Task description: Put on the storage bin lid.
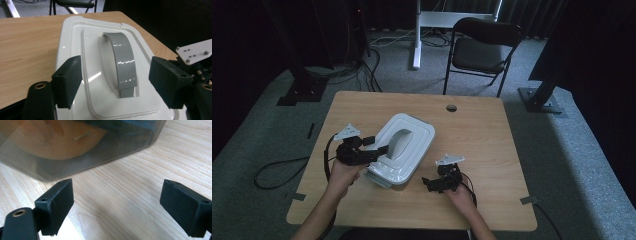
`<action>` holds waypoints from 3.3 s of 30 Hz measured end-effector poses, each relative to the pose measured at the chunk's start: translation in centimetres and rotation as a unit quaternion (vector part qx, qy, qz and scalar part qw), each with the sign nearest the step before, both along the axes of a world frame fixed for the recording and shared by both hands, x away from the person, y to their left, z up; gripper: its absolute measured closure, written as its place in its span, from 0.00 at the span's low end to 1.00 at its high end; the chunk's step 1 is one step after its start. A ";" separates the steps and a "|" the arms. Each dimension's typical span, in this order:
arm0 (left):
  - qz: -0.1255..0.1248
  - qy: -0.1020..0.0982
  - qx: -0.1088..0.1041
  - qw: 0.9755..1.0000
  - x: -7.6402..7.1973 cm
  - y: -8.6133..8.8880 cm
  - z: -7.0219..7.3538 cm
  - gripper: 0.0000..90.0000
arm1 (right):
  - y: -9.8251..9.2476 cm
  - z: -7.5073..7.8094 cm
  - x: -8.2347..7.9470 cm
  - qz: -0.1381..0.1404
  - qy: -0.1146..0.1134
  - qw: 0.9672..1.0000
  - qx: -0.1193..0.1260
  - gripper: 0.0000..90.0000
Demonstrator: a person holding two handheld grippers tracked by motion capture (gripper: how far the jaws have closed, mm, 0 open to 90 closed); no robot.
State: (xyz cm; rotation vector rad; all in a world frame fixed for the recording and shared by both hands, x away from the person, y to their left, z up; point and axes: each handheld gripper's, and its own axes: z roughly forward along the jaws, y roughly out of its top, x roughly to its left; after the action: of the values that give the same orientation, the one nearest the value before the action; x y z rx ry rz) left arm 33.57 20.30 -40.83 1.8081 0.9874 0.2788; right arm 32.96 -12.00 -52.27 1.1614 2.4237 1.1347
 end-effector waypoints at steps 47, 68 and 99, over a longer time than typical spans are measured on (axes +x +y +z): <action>0.119 -0.043 0.053 0.991 0.2 7.5 -5.3 0.00 | -0.8 -0.1 0.1 -0.011 0.001 1.000 0.001 0.12; 0.166 -0.017 0.076 0.983 2.2 7.8 -9.9 0.00 | -0.8 -0.2 0.2 -0.011 0.004 1.000 -0.001 0.12; 0.155 -0.012 0.106 0.982 3.5 4.4 -11.9 0.00 | -1.7 -0.1 0.5 -0.023 0.005 1.000 0.005 0.12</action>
State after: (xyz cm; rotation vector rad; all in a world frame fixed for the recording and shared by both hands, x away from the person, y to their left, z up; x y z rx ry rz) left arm 37.12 24.72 -52.77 1.8309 1.2610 0.6177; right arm 33.47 -13.69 -52.37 1.2226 2.3881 1.1315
